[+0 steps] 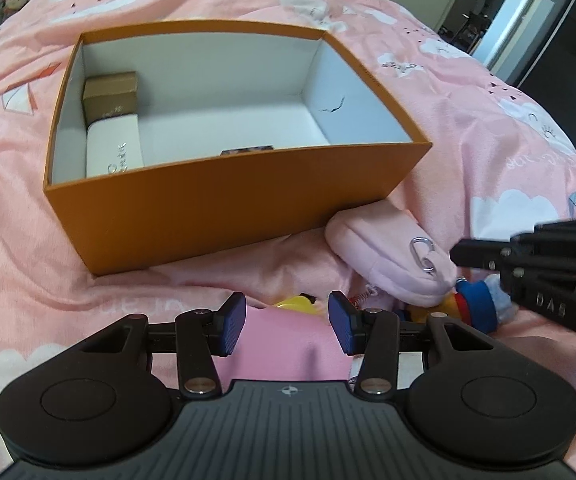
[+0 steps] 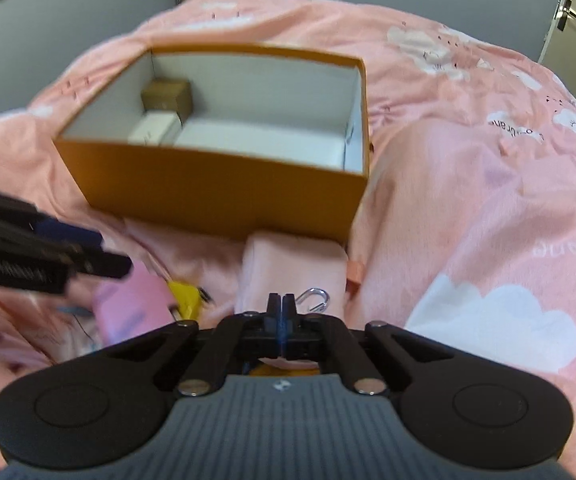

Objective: Organize objects
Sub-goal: 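Grasp the pink pouch with the right tool while the left tool grasps the pink phone case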

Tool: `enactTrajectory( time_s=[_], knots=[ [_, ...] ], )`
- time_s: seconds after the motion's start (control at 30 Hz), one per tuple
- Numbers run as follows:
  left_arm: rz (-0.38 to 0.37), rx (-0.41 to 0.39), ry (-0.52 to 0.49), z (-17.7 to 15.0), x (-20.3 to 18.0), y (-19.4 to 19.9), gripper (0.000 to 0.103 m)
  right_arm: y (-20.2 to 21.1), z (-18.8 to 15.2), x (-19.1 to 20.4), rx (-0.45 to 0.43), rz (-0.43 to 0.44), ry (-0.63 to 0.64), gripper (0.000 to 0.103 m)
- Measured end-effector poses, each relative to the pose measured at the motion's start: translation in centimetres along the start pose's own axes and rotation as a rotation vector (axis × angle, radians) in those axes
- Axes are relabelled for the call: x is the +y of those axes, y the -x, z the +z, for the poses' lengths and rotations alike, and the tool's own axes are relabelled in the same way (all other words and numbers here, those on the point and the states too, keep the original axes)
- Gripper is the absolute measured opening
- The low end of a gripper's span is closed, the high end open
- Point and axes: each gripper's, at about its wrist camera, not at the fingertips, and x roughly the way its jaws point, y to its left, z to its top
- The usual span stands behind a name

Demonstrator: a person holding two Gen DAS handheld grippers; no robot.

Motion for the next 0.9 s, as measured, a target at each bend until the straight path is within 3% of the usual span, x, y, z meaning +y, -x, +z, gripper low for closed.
enactTrajectory(
  time_s=[0.17,0.23,0.33,0.47,0.57,0.7,0.8,0.9],
  knots=[
    [-0.011,-0.008,-0.046,0.1,-0.7,0.3,0.054,0.4,1.0,0.1,0.017,-0.006,0.034,0.001],
    [-0.006,0.002,-0.06,0.0,-1.0,0.1,0.054,-0.2,0.7,-0.1,0.053,-0.008,0.03,0.01],
    [-0.002,0.014,-0.062,-0.1,-1.1,-0.2,0.054,-1.2,-0.1,-0.1,0.09,-0.026,0.026,0.054],
    [0.0,0.024,-0.05,-0.1,-0.8,-0.4,0.054,-3.1,-1.2,0.1,0.131,-0.042,0.045,0.067],
    [0.015,0.04,-0.049,-0.2,-0.6,-0.5,0.054,-4.6,-1.7,-0.3,0.166,-0.028,0.017,0.066],
    [0.071,0.111,-0.02,-0.5,0.0,-1.0,0.059,-4.5,-1.7,-0.8,0.145,0.002,-0.022,0.058],
    [0.087,0.153,0.055,-0.7,1.0,-1.2,0.064,-3.7,-1.5,-0.8,0.122,0.003,-0.024,0.054],
    [0.041,0.186,0.192,-1.1,2.9,-1.4,0.071,-2.5,-1.0,-0.6,0.094,0.003,-0.022,0.052]
  ],
)
